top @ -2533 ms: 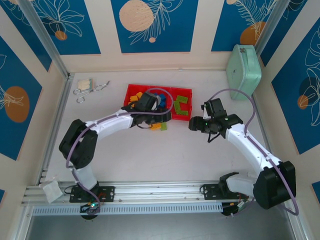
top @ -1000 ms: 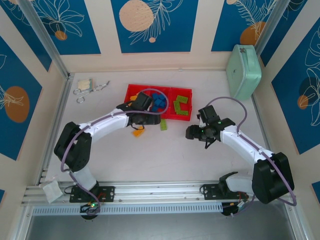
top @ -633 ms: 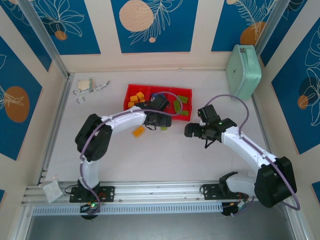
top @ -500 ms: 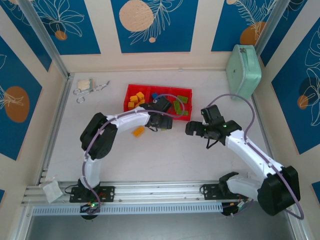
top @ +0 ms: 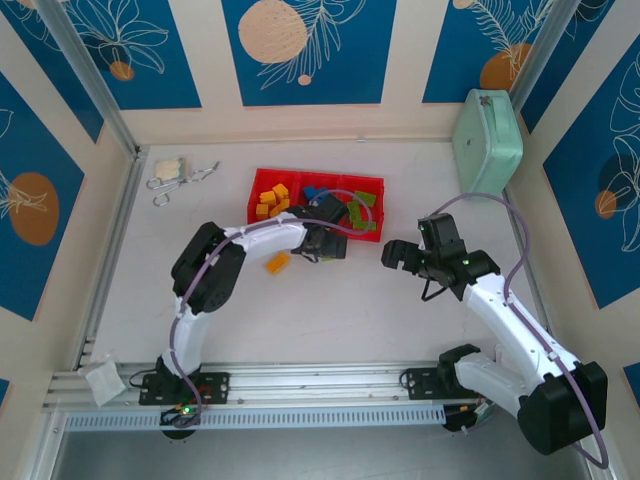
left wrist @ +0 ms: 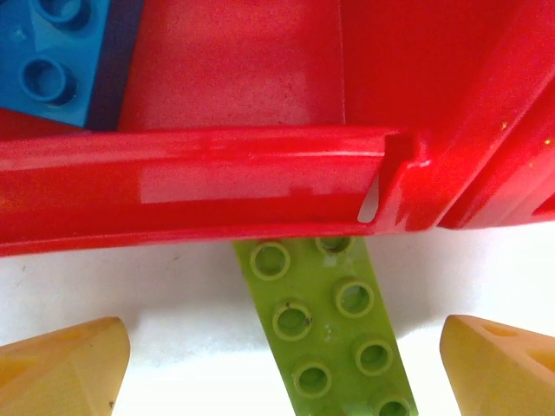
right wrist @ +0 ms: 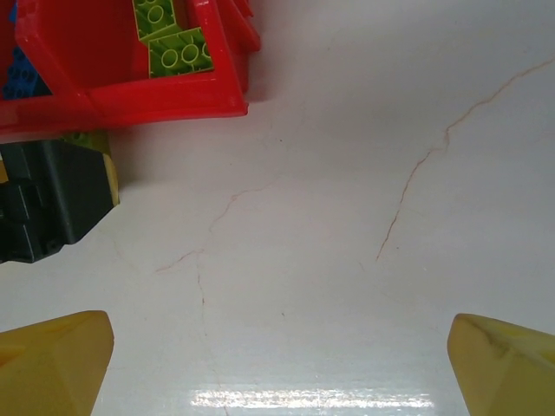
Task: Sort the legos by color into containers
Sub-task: Pick up the lego from the center of the table.
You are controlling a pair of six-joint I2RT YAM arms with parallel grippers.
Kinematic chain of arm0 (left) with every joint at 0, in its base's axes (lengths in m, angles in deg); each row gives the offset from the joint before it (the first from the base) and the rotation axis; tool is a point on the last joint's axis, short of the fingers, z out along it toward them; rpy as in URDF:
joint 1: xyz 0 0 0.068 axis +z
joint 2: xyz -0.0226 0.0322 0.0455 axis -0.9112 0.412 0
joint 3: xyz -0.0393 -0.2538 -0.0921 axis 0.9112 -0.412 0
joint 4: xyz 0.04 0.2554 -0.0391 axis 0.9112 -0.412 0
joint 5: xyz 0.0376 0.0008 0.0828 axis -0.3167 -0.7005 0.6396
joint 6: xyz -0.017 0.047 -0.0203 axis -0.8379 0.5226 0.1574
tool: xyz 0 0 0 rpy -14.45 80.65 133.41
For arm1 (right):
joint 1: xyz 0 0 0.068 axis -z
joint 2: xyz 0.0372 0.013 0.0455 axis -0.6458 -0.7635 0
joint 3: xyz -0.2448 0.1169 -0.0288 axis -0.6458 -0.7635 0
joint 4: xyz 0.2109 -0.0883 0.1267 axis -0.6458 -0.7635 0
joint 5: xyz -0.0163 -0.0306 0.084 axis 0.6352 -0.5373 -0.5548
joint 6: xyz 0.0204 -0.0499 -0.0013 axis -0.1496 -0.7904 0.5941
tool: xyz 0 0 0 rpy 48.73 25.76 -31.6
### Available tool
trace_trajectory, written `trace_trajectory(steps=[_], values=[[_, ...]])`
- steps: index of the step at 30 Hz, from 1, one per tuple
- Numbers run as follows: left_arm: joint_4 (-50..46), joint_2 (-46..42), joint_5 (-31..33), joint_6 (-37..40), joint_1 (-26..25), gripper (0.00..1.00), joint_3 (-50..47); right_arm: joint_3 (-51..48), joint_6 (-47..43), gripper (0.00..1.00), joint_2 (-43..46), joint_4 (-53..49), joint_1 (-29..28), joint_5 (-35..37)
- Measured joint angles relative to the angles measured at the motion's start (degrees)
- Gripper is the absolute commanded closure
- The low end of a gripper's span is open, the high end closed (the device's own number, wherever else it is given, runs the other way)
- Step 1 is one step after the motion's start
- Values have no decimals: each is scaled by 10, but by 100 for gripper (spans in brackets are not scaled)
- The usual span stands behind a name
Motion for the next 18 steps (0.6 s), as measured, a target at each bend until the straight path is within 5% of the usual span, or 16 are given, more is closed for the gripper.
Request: trace_trajectory(steps=[5, 18], values=[[0, 8, 0, -4, 0, 28, 4, 0, 0, 1, 0, 0, 0, -5], [-3, 13, -5, -4, 0, 50, 3, 0, 0, 1, 0, -2, 0, -15]])
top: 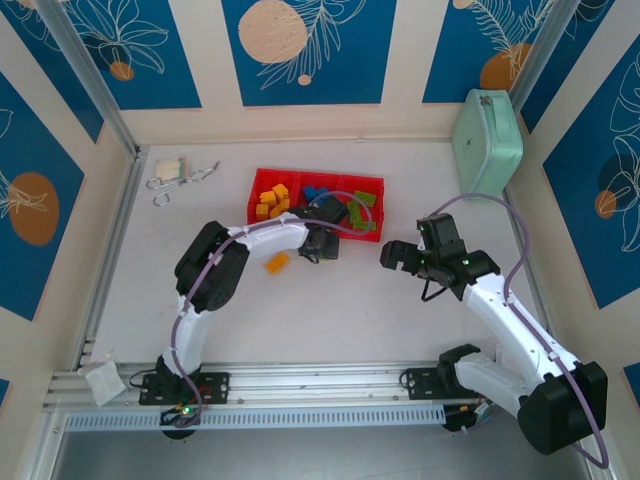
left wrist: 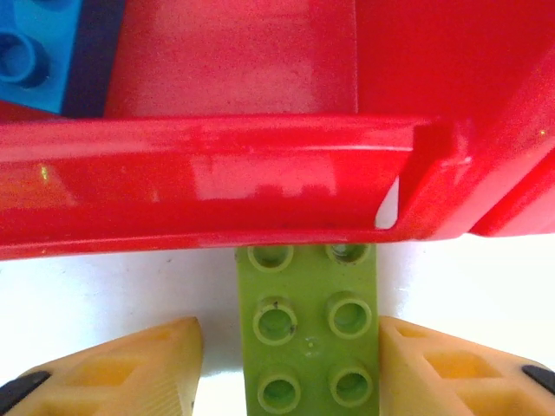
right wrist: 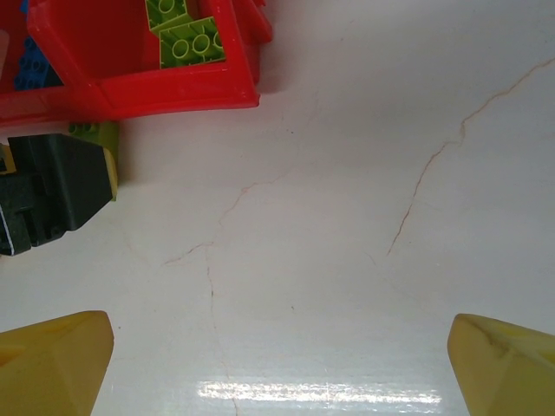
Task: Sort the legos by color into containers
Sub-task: Pick up the lego from the center of the table.
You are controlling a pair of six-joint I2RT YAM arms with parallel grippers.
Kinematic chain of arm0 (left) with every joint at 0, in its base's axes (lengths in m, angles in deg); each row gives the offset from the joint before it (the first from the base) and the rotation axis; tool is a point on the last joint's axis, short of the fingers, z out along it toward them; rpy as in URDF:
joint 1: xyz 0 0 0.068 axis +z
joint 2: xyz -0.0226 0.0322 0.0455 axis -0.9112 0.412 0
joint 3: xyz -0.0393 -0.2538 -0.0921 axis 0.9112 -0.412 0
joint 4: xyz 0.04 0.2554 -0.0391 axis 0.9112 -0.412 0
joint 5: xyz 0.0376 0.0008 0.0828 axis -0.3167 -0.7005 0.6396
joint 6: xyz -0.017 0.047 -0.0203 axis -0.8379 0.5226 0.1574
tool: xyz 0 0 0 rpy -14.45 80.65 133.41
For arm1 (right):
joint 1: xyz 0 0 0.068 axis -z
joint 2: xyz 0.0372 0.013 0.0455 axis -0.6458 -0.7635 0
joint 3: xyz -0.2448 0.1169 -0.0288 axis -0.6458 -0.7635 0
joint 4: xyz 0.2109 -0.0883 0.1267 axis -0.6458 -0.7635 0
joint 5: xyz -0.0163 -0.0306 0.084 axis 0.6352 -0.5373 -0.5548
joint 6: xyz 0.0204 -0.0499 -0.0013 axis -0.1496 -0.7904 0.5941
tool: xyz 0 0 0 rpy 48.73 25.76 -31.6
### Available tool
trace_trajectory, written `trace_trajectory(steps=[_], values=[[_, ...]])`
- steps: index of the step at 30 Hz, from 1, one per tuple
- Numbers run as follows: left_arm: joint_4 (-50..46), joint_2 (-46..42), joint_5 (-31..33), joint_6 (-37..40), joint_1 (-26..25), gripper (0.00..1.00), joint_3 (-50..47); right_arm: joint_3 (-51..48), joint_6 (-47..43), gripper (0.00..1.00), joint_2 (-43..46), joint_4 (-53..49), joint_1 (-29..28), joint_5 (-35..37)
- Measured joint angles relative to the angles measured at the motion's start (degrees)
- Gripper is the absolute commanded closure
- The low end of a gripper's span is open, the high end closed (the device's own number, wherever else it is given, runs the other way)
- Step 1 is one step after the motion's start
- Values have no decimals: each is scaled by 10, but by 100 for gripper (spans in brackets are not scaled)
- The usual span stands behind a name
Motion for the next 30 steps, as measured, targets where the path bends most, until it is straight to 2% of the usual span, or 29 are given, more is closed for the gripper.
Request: trace_trajectory(steps=[7, 12, 22, 30], values=[[49, -45, -11, 10, 1, 66, -77, 0, 0, 1, 0, -2, 0, -8], [44, -94, -27, 12, -3, 75, -132, 0, 2, 1, 0, -1, 0, -14], [33, -207, -32, 24, -5, 76, -159, 0, 8, 1, 2, -1, 0, -16], [27, -205, -32, 37, -5, 76, -98, 0, 11, 1, 27, -2, 0, -16]])
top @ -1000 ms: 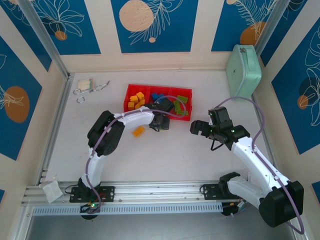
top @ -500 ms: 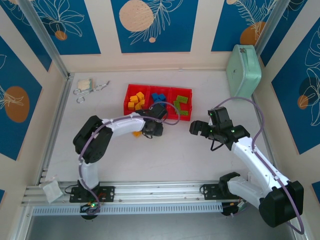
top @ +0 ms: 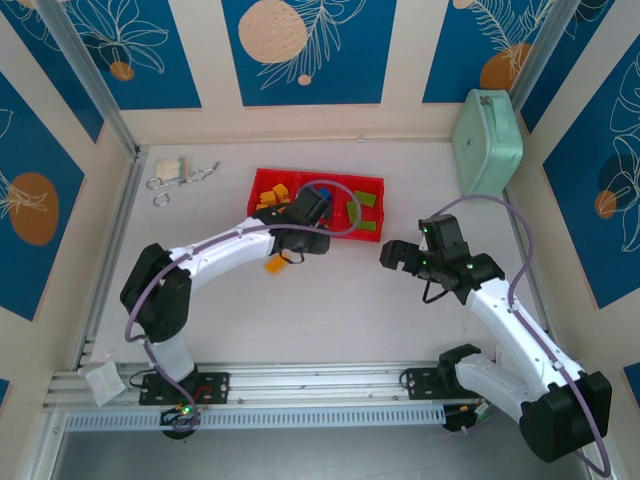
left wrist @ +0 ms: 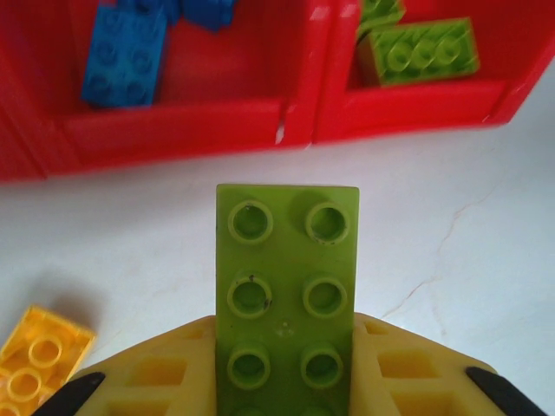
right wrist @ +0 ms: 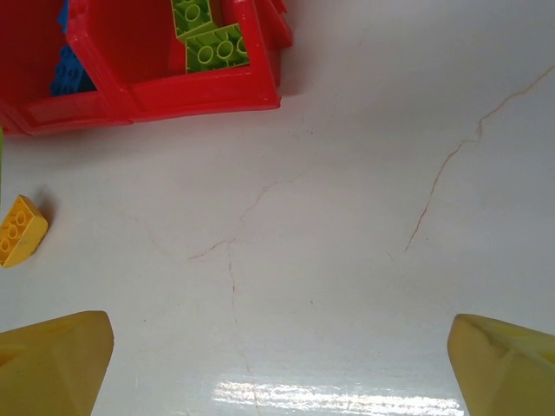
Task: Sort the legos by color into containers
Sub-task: Pick up the lego from the center of the table, then place the lego in the container.
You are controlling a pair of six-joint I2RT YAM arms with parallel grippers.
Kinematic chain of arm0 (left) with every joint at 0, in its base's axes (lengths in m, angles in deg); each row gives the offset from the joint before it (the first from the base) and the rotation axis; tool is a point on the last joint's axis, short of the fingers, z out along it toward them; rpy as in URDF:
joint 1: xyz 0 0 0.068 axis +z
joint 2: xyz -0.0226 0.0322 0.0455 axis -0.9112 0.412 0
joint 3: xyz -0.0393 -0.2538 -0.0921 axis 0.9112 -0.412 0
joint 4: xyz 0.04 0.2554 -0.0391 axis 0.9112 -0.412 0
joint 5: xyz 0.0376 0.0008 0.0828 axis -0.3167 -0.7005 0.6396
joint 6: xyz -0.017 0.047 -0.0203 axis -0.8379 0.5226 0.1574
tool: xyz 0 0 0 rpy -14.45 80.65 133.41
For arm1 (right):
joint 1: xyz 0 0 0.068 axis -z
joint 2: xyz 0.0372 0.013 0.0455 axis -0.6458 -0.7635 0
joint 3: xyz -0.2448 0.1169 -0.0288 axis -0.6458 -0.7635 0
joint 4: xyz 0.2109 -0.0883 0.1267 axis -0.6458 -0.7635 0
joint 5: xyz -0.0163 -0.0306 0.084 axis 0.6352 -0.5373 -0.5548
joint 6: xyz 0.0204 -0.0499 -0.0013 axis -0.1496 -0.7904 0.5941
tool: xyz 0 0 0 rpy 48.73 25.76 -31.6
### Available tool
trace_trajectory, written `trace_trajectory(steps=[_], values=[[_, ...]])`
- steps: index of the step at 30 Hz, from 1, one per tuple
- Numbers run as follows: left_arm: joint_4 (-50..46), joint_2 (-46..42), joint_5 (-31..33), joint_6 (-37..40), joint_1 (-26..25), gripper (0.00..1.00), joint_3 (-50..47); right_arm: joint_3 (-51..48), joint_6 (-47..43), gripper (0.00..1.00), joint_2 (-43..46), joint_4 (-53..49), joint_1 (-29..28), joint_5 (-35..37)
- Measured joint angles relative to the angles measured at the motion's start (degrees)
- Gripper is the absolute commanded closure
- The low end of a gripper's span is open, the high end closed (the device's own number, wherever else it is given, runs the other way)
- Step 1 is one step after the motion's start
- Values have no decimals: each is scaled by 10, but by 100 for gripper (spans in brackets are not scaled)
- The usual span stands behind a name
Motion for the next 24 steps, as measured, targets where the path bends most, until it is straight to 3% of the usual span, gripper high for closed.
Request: trace_trajectory(steps=[12, 19, 24], values=[[2, 158, -26, 3, 0, 70, 212, -1, 0, 1, 38, -23, 0, 1], [0, 239, -48, 1, 0, 69, 287, -8, 0, 1, 49, -31, 2, 3], [0, 280, -57, 0, 0, 61, 339, -9, 0, 1, 52, -41, 3, 3]])
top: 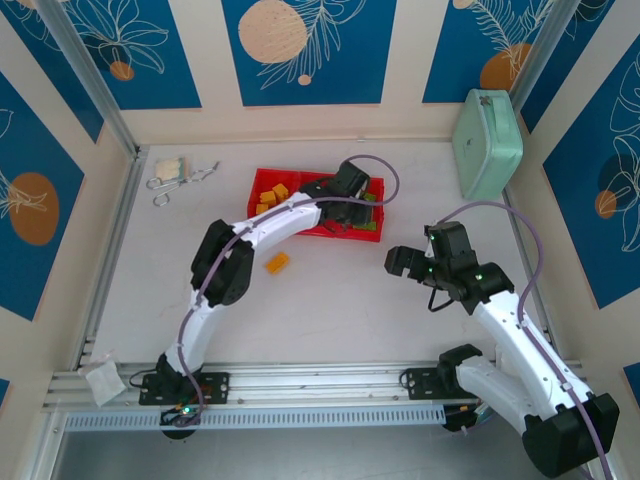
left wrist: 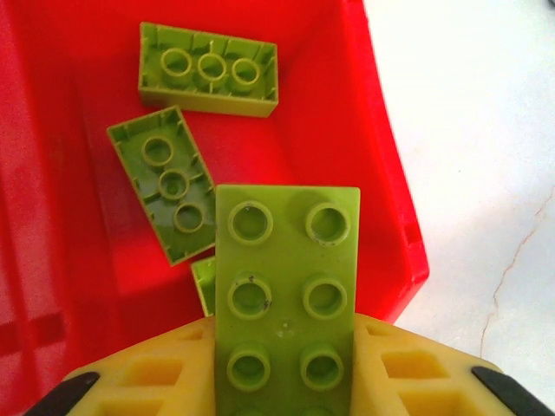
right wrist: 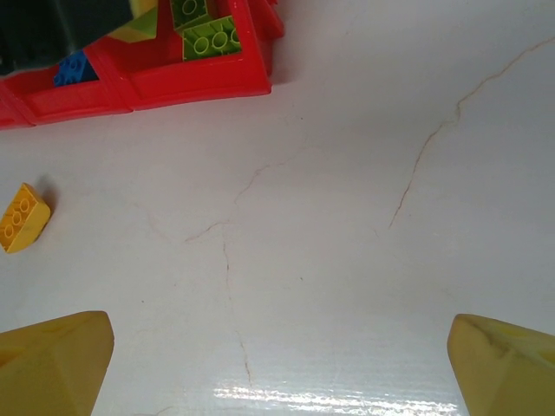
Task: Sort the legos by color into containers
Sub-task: Place the lego in the container.
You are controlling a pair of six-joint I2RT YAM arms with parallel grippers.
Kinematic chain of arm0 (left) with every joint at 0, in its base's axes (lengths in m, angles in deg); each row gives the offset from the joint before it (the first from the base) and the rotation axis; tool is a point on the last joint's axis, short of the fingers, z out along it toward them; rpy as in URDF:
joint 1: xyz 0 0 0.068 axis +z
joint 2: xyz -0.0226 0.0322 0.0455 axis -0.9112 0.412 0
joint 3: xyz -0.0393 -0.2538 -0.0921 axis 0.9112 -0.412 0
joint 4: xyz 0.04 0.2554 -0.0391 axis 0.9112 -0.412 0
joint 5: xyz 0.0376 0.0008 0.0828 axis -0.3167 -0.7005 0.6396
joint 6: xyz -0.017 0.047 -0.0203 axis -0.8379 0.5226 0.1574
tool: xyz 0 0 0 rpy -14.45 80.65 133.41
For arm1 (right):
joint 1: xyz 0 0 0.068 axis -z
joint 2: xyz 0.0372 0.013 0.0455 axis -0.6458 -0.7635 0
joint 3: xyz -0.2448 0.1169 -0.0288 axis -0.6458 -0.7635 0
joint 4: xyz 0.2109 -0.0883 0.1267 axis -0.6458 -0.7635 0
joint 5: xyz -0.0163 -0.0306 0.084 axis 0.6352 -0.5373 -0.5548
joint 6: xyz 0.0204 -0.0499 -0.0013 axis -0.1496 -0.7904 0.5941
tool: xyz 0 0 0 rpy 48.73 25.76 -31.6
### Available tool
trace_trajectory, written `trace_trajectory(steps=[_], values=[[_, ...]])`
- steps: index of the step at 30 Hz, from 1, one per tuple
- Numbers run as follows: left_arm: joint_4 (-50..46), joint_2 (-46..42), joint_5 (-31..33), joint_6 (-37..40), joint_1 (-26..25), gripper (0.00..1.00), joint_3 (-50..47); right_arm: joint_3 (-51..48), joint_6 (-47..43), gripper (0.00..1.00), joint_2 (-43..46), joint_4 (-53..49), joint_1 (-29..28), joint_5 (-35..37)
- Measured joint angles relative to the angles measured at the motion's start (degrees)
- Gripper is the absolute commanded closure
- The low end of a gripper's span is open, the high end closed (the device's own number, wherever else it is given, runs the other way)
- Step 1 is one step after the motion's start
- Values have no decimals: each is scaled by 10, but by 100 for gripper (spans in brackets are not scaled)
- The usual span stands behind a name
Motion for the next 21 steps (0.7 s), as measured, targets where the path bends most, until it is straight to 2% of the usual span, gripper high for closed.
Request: trace_trajectory(steps=[8, 14, 16, 21], values=[[-15, 33, -14, 1, 0, 36, 69, 0, 0, 1, 0, -13, 0, -1], [-46, 30, -6, 31, 1, 12, 70, 1, 0, 1, 0, -17, 0, -7], [-47, 4, 8, 53, 1, 1, 30, 2, 0, 1, 0, -17, 0, -10], [-52, -141, 57, 90, 1, 1, -145, 6, 0, 1, -1, -14, 0, -16]])
